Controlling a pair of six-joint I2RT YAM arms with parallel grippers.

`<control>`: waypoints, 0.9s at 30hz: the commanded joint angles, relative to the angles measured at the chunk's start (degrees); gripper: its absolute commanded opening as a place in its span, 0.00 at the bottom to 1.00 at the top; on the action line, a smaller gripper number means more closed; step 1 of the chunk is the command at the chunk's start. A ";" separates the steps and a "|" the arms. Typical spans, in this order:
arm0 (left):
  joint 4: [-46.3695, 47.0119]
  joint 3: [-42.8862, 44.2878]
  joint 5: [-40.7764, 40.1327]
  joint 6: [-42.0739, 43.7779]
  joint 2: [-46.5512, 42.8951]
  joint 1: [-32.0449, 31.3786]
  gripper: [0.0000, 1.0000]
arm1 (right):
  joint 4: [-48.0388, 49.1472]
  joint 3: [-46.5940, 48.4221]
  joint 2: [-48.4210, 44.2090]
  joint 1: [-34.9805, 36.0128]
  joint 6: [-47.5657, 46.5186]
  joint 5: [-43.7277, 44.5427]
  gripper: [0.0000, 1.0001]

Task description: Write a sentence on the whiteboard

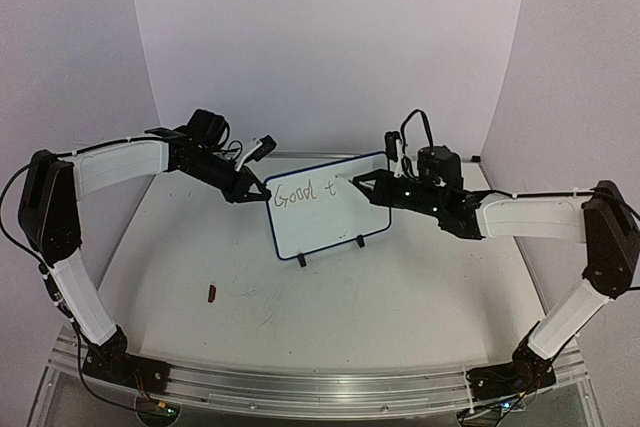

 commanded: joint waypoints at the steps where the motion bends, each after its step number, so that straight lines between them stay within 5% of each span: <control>1: -4.03 0.08 -6.86 2.94 2.41 -0.37 0.00 | 1.94 3.46 1.74 -0.16 -0.19 2.06 0.00; 27: -4.16 0.08 -6.93 3.02 2.68 -0.45 0.00 | 2.07 0.86 5.14 -0.18 1.48 4.29 0.00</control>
